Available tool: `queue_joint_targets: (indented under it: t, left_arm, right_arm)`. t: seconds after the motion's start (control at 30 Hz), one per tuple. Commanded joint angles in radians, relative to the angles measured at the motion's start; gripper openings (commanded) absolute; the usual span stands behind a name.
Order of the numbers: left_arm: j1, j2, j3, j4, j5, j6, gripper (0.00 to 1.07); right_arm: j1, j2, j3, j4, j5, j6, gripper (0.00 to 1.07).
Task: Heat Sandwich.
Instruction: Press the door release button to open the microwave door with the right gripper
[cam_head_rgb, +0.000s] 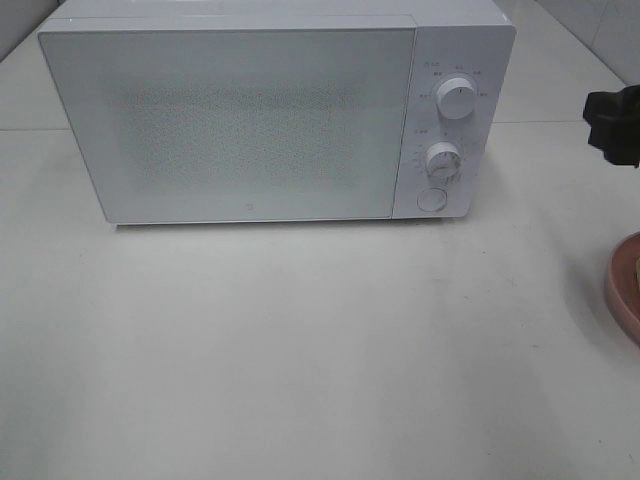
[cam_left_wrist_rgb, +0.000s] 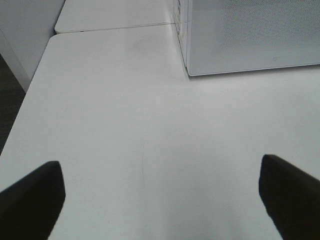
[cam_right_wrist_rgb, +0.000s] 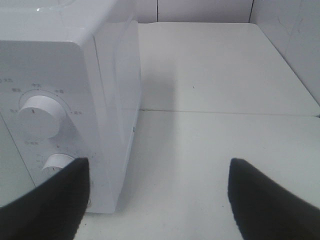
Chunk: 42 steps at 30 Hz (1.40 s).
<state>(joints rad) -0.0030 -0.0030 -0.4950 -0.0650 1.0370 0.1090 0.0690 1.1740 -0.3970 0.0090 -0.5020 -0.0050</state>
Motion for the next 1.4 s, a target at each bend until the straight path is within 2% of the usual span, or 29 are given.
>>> queue_joint_targets:
  t: [0.03, 0.13, 0.17, 0.2, 0.27, 0.33, 0.37, 0.47, 0.73, 1.03, 1.3, 1.4]
  left_arm:
    - [0.002, -0.023, 0.001, 0.001, -0.008, -0.002, 1.03]
    - [0.002, -0.023, 0.001, 0.001, -0.008, -0.002, 1.03]
    - [0.002, -0.023, 0.001, 0.001, -0.008, -0.002, 1.03]
    - [0.002, -0.023, 0.001, 0.001, -0.008, -0.002, 1.03]
    - [0.002, -0.023, 0.001, 0.001, -0.008, -0.002, 1.03]
    - [0.002, -0.023, 0.001, 0.001, -0.008, -0.002, 1.03]
    - [0.002, -0.023, 0.001, 0.001, -0.008, -0.002, 1.03]
    - [0.002, -0.023, 0.001, 0.001, -0.008, -0.002, 1.03]
    - [0.002, -0.023, 0.001, 0.001, -0.008, -0.002, 1.03]
    - [0.002, -0.023, 0.001, 0.001, -0.008, -0.002, 1.03]
    - [0.002, -0.023, 0.001, 0.001, -0.008, -0.002, 1.03]
    - [0.002, -0.023, 0.001, 0.001, -0.008, -0.002, 1.03]
  right_arm:
    - [0.034, 0.041, 0.034, 0.032, -0.147, -0.042, 0.75]
    - [0.109, 0.099, 0.07, 0.127, -0.266, -0.088, 0.75]
    - [0.164, 0.146, 0.092, 0.212, -0.346, -0.141, 0.75]
    - [0.164, 0.146, 0.092, 0.212, -0.346, -0.141, 0.75]
    - [0.216, 0.19, 0.106, 0.296, -0.417, -0.189, 0.75]
    - [0.295, 0.249, 0.12, 0.401, -0.511, -0.222, 0.75]
    - [0.295, 0.249, 0.12, 0.401, -0.511, -0.222, 0.75]
    - [0.382, 0.327, 0.129, 0.489, -0.612, -0.224, 0.75]
    - [0.506, 0.464, 0.129, 0.575, -0.701, -0.191, 0.75]
    - [0.528, 0.567, 0.129, 0.576, -0.746, -0.093, 0.75]
    - [0.528, 0.566, 0.129, 0.574, -0.764, -0.083, 0.75]
    - [0.528, 0.566, 0.129, 0.573, -0.768, 0.036, 0.75]
